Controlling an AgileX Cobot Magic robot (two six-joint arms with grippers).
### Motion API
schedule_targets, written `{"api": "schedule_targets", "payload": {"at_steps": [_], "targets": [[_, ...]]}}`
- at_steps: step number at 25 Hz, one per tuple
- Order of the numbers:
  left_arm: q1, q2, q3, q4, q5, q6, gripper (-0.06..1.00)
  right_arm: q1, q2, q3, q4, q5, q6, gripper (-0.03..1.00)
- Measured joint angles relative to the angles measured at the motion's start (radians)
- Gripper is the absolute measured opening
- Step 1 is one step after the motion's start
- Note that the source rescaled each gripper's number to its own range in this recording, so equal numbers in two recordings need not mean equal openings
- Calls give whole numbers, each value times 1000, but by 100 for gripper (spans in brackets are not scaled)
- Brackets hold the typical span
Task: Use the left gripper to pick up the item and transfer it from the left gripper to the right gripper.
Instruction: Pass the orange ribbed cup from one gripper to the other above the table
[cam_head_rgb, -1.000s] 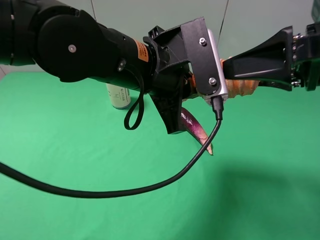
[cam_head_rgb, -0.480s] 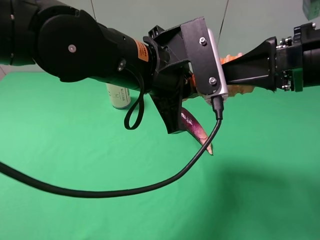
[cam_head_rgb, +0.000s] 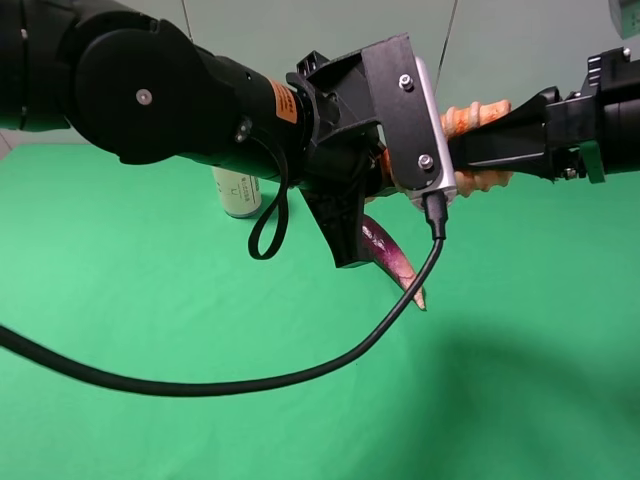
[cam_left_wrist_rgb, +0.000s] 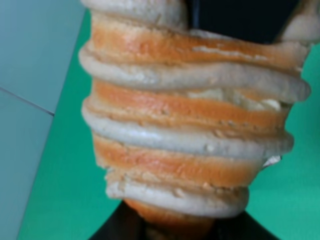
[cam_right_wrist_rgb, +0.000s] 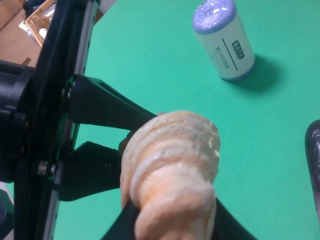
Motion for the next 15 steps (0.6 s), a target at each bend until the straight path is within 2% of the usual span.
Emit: {"api": "schedule_targets", "payload": {"at_steps": [2,4,5,9,11,15], "targets": [[0,0,0,0,0,0,0,0,0,0,-1,-2,0,4],[0,0,0,0,0,0,9,0,0,0,-3,-3,0,4],[0,0,0,0,0,0,16,0,0,0,-3,-4,1,4],[0,0,0,0,-33,-6,66,0,0,0,-11,-1,4,4],[0,0,0,1,-45,-19,84,0,0,0,-14,-1,7,4],[0,0,0,1,-48,-33,93,0,0,0,-14,-1,8,3]]}}
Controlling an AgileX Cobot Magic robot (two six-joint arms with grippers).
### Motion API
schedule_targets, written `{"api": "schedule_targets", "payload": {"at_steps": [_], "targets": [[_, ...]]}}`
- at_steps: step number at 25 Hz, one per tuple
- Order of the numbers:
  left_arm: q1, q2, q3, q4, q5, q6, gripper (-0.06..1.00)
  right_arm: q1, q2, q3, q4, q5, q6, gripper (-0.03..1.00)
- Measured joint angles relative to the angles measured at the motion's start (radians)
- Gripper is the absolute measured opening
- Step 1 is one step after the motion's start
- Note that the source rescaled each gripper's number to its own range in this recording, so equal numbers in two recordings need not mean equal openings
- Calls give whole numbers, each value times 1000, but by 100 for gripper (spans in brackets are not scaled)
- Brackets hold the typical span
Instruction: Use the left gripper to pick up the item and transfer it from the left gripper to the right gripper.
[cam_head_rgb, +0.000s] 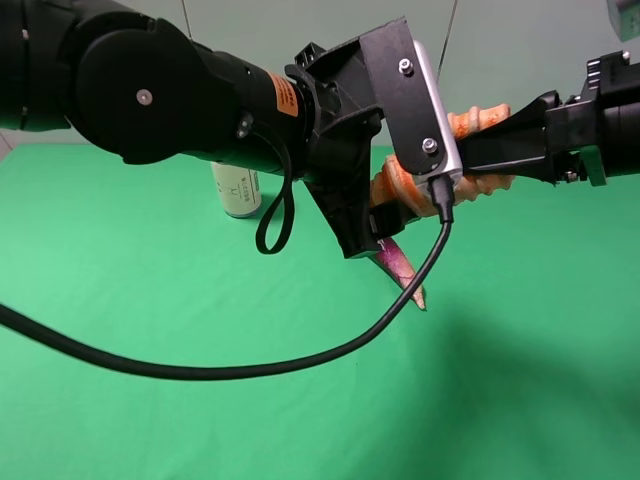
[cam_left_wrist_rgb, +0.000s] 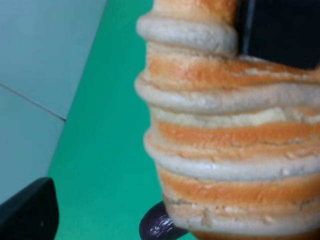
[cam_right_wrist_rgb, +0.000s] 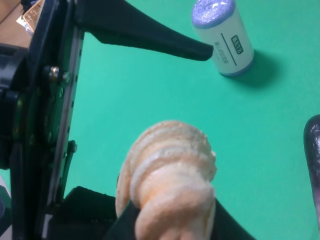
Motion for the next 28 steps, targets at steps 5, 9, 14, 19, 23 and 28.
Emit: {"api": "schedule_targets", "payload": {"at_steps": [5,9,14,19,23,28], "targets": [[0,-3,0,0,4,-3,95,0,0,0,0,0,0,2],[0,-47,0,0,48,-3,95,0,0,0,2,-1,1,2],[0,-152,0,0,148,-41,95,3,0,0,3,-3,1,2],[0,-265,0,0,304,-102,95,3,0,0,0,-4,1,2],[0,-350,0,0,454,-175,95,3,0,0,0,-4,4,2],[12,-456,0,34,615,-268,94,3,0,0,0,-4,5,2]]}}
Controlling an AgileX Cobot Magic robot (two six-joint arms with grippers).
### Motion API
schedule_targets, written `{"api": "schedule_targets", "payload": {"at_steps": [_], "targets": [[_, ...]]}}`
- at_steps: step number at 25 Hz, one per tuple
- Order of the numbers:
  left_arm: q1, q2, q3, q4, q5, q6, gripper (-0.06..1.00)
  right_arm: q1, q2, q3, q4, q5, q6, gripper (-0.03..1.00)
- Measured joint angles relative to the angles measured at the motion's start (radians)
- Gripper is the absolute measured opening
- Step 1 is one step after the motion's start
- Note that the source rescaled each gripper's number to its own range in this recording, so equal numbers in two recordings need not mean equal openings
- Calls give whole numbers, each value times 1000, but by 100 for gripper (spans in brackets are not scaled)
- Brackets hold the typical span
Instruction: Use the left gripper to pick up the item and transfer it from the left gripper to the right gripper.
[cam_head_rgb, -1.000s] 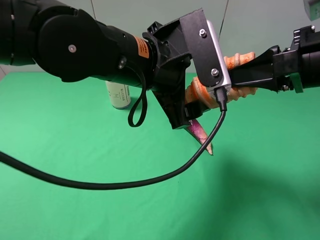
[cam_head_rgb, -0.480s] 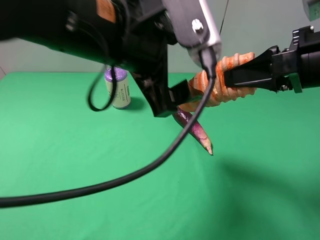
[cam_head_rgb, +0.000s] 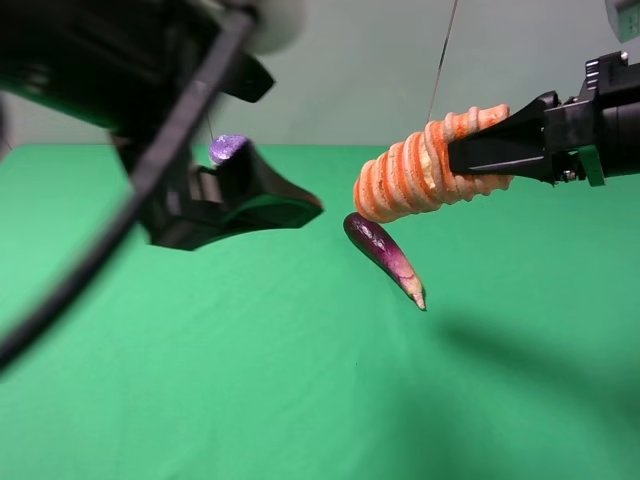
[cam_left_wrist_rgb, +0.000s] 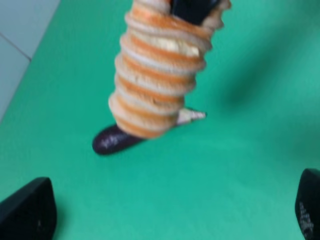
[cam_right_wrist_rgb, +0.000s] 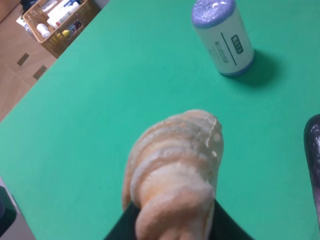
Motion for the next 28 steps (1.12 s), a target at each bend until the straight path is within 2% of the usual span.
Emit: {"api": "schedule_targets", "payload": {"at_steps": [8,12,16,20,28], "targets": [[42,-185,39,199,276,-309,94,0,0,0,-5,0,28,2],[42,-319,127,250,309,-459,94,0,0,0,-13,0,30,2],[42,-475,212,252,319,-571,94,0,0,0,-21,0,46,2],[42,-626,294,252,320,-626,94,0,0,0,-23,0,48,2],[42,-830,403,243,333,-640,94,0,0,0,-24,0,48,2]]}}
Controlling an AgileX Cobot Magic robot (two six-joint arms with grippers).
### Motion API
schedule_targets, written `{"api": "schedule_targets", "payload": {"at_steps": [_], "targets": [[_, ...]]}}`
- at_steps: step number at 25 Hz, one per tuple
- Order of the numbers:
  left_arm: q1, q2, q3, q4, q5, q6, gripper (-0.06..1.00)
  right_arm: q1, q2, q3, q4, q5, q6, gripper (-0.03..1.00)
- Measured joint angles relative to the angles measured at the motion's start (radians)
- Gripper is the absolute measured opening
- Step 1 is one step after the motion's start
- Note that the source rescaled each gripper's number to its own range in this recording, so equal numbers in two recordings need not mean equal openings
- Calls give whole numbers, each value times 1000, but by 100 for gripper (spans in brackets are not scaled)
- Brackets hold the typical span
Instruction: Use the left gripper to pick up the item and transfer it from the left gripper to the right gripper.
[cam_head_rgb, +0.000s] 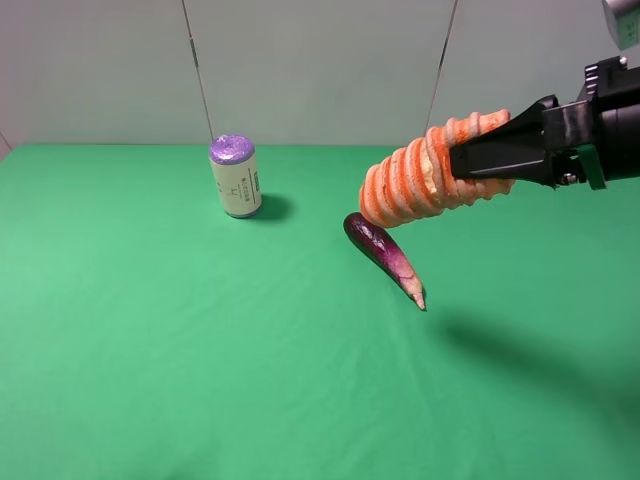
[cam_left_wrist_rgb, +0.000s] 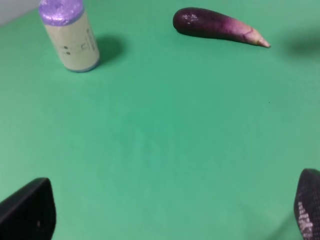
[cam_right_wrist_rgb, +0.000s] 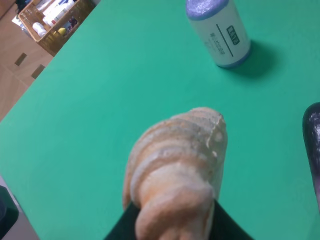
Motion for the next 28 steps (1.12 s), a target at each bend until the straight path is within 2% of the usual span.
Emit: {"api": "schedule_targets", "payload": {"at_steps": [5,9,13,19,26,28], "targets": [[0,-94,58,-86,107,-2,94,0,0,0,-2,0,0,2],[0,-155,105,-116,171,-2,94,0,0,0,-2,0,0,2],[0,-210,145,-120,175,-7,94,0,0,0,-2,0,0,2],[0,-215,148,-80,170,-7,94,0,0,0,-3,0,0,2],[1,-215,148,-77,170,-7,94,0,0,0,-3,0,5,2],[27,-215,148,-77,169,-7,94,0,0,0,-3,0,7,2]]}}
